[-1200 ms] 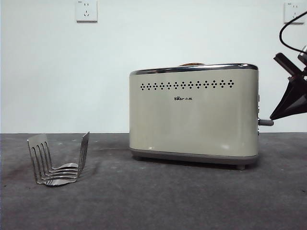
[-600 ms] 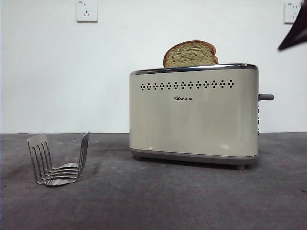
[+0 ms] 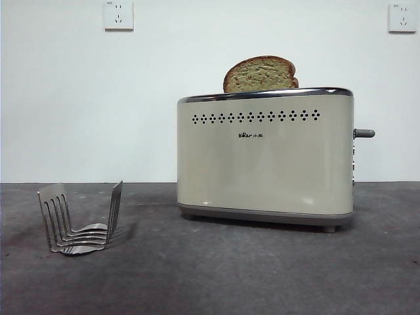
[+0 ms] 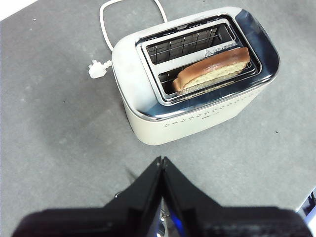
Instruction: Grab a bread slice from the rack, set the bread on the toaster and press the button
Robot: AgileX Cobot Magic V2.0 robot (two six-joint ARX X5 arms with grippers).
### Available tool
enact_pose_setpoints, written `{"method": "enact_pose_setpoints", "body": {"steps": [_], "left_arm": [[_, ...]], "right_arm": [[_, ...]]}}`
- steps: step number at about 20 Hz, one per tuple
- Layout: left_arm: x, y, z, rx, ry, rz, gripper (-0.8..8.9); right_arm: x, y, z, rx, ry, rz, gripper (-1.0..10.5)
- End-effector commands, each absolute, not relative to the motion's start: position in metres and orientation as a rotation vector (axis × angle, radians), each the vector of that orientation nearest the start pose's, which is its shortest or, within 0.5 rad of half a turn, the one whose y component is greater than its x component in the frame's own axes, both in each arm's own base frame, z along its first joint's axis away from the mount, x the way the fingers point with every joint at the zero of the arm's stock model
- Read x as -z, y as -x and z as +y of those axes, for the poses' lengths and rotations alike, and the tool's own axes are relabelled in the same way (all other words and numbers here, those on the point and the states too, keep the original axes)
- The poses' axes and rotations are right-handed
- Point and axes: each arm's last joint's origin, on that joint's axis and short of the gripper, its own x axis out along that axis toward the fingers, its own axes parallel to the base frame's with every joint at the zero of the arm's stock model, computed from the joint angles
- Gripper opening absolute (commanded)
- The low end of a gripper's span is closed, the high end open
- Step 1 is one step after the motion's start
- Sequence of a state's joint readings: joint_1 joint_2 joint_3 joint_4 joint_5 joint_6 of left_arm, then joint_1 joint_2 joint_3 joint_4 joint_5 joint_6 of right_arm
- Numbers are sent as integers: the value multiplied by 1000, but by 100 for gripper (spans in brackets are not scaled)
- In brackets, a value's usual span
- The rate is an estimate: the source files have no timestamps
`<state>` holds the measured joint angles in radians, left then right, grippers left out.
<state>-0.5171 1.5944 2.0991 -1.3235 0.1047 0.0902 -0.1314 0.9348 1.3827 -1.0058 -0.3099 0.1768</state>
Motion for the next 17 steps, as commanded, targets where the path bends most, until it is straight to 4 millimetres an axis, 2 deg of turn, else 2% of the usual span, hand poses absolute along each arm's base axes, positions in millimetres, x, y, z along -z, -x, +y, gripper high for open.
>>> {"method": "enact_pose_setpoints", "body": {"steps": [1,5,9,13,17], "left_arm": [[-472,-234,-136,611,-213,781,-7],[-477,-228,-132,609,-203,763,-3],[-479,-226,-131,609,-202,755,-3],[-478,-226,-131,609,-203,757,-3],[-478,-226,-131,609,-203,757,-3]], "right_arm": [[-430,-120,-8,-100,-255,546,-1],[-429,-103,-6,-68,-252,575,0],[-425,-97,-7,-27,-254,646,0],[-419,-100,-8,-2,-260,726,0],[-412,-112,-9,5,-272,814,0]]}}
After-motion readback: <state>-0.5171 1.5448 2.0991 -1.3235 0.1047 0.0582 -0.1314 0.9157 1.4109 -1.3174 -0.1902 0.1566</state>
